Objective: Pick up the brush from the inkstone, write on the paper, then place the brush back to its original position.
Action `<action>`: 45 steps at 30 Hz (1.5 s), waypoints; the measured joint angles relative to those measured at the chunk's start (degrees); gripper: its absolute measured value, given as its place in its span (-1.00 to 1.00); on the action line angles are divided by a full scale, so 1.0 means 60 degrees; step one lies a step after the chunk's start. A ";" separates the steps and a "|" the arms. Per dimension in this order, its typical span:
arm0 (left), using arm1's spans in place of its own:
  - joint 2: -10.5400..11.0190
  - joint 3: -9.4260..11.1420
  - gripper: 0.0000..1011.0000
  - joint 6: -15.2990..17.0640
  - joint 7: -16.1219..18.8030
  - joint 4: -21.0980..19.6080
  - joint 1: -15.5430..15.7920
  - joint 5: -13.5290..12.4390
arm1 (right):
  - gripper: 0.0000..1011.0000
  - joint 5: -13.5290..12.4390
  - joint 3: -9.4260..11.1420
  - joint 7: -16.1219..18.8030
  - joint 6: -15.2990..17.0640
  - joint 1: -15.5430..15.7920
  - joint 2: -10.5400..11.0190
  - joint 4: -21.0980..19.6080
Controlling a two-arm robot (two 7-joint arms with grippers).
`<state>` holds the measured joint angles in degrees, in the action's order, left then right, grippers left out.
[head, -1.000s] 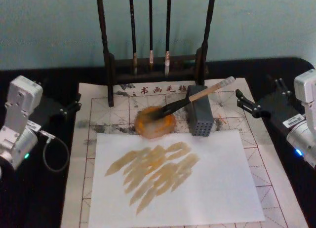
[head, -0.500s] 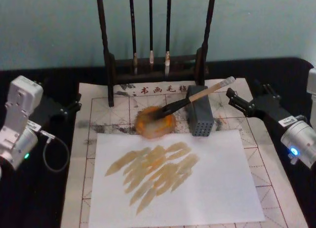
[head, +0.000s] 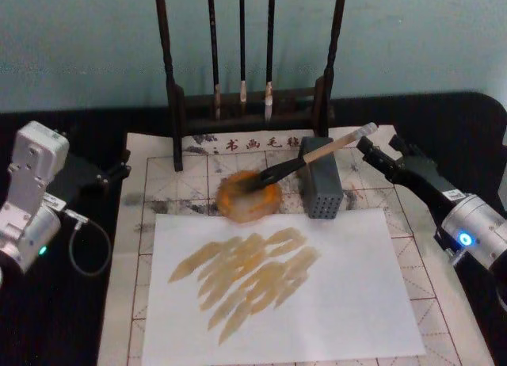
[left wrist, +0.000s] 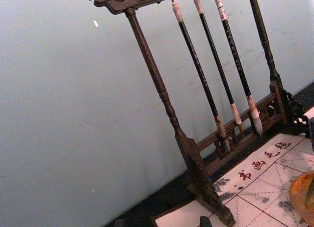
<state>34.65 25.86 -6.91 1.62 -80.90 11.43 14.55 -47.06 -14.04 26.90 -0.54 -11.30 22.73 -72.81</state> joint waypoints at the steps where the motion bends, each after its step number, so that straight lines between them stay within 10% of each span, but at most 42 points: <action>1: 0.0000 0.0001 0.98 0.0000 0.0000 0.0000 0.0000 0.0001 | 0.98 -0.0127 0.0023 0.0076 0.0054 -0.0037 -0.0041 0.0072; 16: 0.0000 0.0000 0.98 0.0000 0.0000 0.0000 0.0001 0.0000 | 0.98 -0.1743 -0.0009 0.0907 0.0849 -0.0641 -0.0499 0.1133; 45: 0.0000 0.0000 0.98 0.0000 -0.0001 0.0000 0.0000 0.0000 | 0.98 -0.2814 -0.0504 0.0882 0.1186 -0.1409 -0.0746 0.2120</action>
<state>34.65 25.86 -6.91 1.62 -80.90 11.43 14.55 -63.95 -17.07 32.19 6.58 -19.76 18.26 -60.08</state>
